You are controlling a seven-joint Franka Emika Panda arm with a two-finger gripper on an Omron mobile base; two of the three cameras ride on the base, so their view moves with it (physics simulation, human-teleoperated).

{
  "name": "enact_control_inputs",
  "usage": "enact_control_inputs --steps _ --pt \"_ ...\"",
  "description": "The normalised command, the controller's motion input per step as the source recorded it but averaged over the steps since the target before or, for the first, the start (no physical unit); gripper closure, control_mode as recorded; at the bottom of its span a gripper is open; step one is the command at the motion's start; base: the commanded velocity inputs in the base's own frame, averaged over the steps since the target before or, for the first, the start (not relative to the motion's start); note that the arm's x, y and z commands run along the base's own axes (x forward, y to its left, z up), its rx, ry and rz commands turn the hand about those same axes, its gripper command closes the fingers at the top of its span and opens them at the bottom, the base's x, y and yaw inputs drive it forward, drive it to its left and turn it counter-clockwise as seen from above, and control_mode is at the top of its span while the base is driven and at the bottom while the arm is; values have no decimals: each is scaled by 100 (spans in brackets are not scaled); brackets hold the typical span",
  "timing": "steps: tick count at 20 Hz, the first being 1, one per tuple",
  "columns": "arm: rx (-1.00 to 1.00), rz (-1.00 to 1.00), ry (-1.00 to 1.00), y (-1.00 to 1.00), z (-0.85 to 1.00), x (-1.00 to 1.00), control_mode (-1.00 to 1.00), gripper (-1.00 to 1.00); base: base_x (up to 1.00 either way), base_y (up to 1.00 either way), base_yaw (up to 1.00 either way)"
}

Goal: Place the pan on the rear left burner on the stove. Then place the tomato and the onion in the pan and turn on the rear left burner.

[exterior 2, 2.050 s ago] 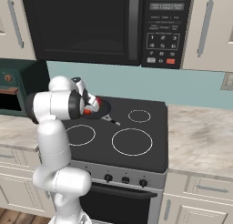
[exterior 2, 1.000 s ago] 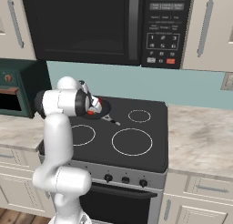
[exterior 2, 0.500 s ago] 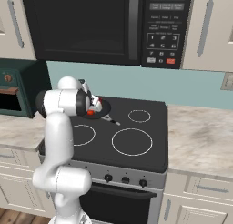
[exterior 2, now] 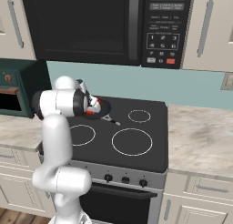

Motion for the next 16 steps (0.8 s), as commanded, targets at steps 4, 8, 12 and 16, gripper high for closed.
enact_control_inputs --steps 4,8,12,16 --pt "-2 0 -10 0 25 -45 -100 -100 0 0 0" --pt "-2 0 -15 0 44 -28 -100 -100 0 0 0" --pt "-1 0 -15 0 49 -24 -100 -100 0 0 0" --pt "0 0 -11 0 42 -31 -100 -100 0 0 0"
